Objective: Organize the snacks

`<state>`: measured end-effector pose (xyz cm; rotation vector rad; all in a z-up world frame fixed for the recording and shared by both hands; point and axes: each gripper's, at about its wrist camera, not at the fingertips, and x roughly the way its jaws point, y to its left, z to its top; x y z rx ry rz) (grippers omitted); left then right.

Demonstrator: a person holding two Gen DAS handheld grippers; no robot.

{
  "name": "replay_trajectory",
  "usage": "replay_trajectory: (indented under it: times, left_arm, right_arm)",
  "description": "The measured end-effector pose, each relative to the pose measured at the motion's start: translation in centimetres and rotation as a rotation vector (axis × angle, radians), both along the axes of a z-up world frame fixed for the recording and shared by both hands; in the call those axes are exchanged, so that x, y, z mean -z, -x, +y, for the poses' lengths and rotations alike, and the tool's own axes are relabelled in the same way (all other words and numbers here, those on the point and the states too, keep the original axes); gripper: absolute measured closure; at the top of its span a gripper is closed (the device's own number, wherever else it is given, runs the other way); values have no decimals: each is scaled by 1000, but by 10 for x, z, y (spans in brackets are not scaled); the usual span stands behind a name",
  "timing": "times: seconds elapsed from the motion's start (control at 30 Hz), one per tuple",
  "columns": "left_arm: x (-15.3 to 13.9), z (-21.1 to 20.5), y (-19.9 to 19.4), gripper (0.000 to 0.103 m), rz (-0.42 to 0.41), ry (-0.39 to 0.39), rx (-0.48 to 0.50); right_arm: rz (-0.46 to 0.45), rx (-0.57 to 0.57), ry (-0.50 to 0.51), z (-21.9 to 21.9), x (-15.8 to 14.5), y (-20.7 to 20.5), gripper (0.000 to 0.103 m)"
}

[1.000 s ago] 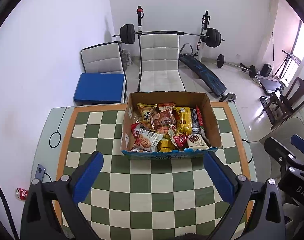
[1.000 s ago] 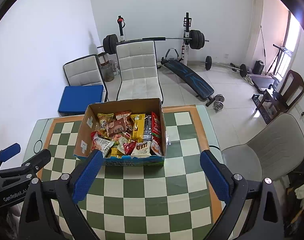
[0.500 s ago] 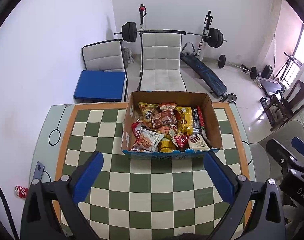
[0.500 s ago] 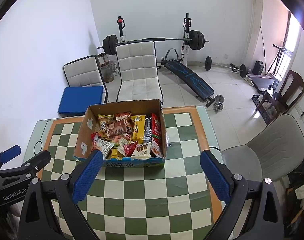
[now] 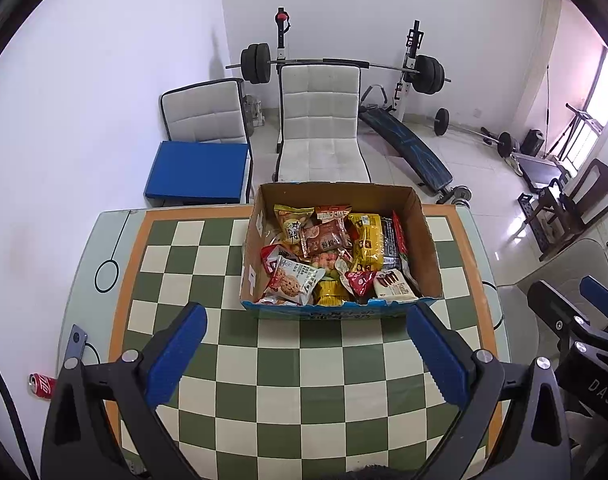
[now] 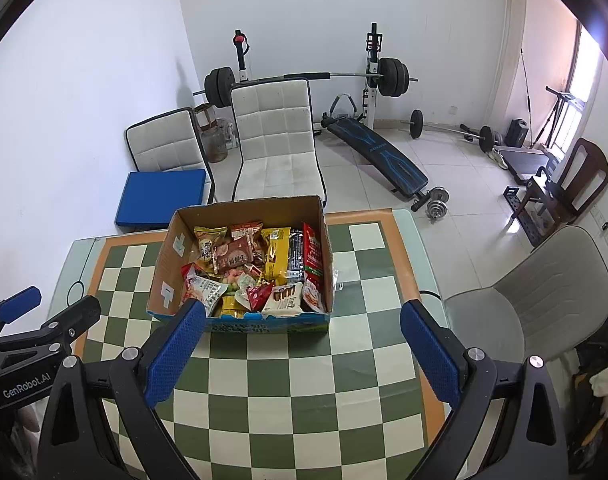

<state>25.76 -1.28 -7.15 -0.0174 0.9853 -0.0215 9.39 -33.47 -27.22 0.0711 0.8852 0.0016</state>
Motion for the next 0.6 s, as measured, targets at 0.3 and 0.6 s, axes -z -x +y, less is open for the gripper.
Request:
replay_trajectory:
  times: [0.3,0.6]
  left_arm:
    - [0,0,-1,0,2,-5,3]
    - [0,2,-1,0,2,-4,3]
  right_arm:
    - [3,-1,-1,-1,2,-1,3]
    - [6,2,-6,-5,4,1,3]
